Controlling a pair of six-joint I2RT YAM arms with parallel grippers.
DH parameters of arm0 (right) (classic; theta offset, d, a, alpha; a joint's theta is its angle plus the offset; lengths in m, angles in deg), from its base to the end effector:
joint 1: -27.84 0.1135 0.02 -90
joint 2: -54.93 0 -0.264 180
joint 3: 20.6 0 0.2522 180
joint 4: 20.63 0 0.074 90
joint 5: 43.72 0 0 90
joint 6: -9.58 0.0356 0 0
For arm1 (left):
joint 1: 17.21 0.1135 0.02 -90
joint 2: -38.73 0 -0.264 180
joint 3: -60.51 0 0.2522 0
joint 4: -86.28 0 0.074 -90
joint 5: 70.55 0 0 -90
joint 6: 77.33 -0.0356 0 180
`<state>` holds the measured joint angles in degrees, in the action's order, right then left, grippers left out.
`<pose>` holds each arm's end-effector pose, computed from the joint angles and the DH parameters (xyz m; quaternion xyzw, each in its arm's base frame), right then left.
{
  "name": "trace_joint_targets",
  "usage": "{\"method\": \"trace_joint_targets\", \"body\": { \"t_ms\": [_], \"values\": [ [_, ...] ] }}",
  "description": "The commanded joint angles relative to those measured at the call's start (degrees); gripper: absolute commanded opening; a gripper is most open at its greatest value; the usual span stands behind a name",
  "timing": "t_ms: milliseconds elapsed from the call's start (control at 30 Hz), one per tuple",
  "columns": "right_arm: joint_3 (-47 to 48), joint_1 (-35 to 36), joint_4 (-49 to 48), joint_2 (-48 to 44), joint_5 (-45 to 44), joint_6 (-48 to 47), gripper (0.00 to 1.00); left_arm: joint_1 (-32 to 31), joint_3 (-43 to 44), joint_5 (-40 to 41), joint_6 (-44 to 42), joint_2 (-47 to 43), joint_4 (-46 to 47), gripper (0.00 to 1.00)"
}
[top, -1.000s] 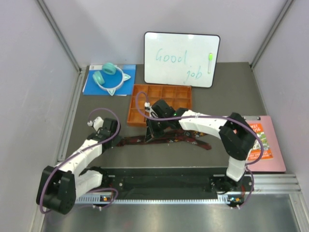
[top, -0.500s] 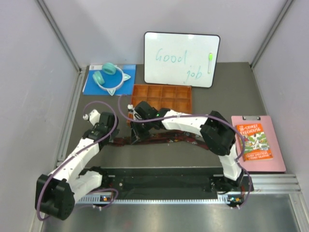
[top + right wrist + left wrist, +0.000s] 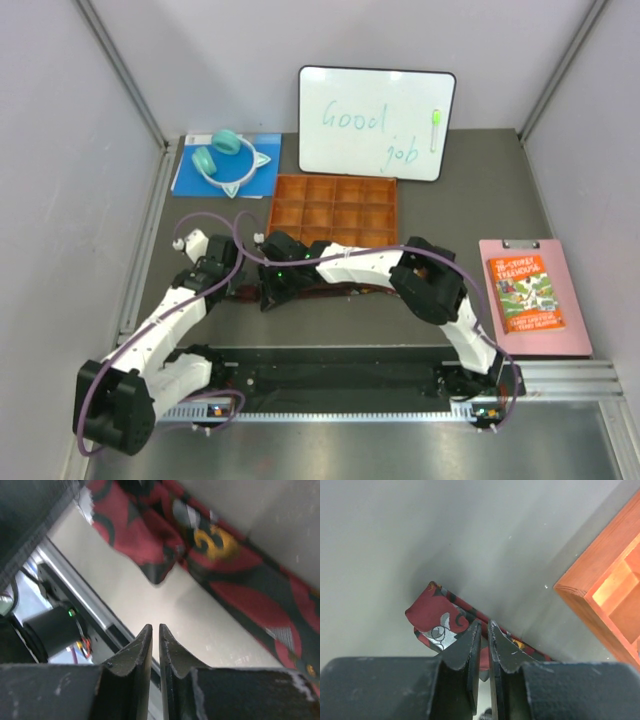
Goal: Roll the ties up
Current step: Roll the tie at the center of the board.
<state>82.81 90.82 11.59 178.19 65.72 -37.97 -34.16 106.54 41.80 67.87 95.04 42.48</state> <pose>0.2021 0.4224 0.1638 -0.2201 0.9074 0.3516 0.0670 0.1804 -0.0408 0.2016 -0.3622 0.8621 -0.0291 0.3531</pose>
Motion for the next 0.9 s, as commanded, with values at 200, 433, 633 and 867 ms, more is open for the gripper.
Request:
{"method": "trace_joint_targets", "body": {
  "t_ms": [200,433,633,867],
  "values": [
    [10.19,0.92,-3.43,6.99,-1.69,1.49,0.10,0.16,0.69,1.47,-2.55,-1.12,-0.72,0.16],
    [12.39,0.83,-1.76,8.92,-3.71,0.35,0.10,0.25,2.18,2.96,-2.99,-2.26,-3.44,0.17],
    [14.85,-0.14,0.79,9.80,-5.11,-1.67,0.10,0.25,3.50,3.84,-2.99,-3.58,-5.55,0.17],
    [16.09,-1.02,2.37,10.33,-5.73,-3.26,0.10,0.69,3.50,6.64,-0.54,-5.69,-9.59,0.26]
  ]
}}
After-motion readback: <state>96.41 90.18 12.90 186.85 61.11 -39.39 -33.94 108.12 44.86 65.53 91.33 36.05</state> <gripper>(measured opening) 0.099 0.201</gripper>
